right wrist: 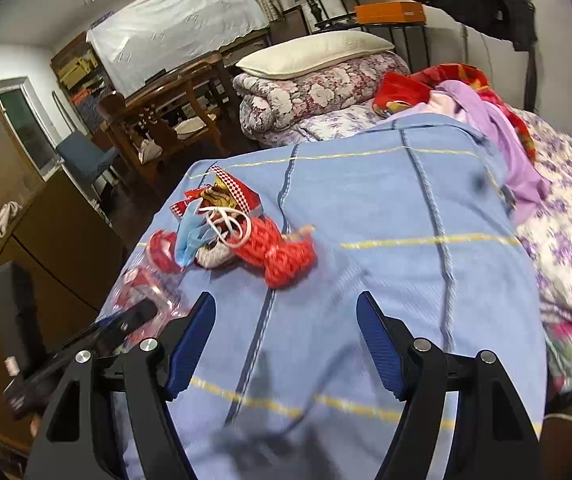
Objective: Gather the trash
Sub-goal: 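Grasp the clear plastic bag with the left tool while the right tool grasps the red mesh net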
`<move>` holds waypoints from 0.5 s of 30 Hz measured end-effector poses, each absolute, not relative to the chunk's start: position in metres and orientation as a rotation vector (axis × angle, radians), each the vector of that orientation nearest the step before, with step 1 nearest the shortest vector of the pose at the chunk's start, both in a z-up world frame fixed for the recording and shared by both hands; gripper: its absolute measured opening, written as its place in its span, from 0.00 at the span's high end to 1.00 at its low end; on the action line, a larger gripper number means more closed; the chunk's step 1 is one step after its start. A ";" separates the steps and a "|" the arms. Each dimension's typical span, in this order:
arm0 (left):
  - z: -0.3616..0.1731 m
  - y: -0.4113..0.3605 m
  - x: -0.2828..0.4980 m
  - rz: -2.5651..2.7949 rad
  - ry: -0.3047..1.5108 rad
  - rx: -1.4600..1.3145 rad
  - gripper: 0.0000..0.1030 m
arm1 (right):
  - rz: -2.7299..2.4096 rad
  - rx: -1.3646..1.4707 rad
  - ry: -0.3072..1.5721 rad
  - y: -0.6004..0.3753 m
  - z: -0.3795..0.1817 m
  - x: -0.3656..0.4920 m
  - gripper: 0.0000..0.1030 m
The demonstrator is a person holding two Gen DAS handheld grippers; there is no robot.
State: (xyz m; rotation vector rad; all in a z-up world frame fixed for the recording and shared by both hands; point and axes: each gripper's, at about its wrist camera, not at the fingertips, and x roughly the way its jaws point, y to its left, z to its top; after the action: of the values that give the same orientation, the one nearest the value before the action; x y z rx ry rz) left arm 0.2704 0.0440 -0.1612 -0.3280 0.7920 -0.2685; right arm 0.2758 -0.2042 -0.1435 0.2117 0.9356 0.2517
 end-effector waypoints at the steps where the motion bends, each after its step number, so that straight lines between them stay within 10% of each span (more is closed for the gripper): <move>1: -0.162 0.045 0.270 -0.273 0.792 -0.334 0.62 | 0.253 0.203 0.940 -0.201 -0.146 0.280 0.30; 15: -0.167 0.060 0.272 -0.343 0.803 -0.439 0.62 | 0.231 0.042 0.999 -0.158 -0.180 0.336 0.36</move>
State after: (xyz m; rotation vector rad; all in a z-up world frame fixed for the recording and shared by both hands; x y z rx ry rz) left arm 0.2721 0.0604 -0.1668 -0.4387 0.8029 -0.3431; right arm 0.3362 -0.1581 -0.1804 0.0424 0.9987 0.2308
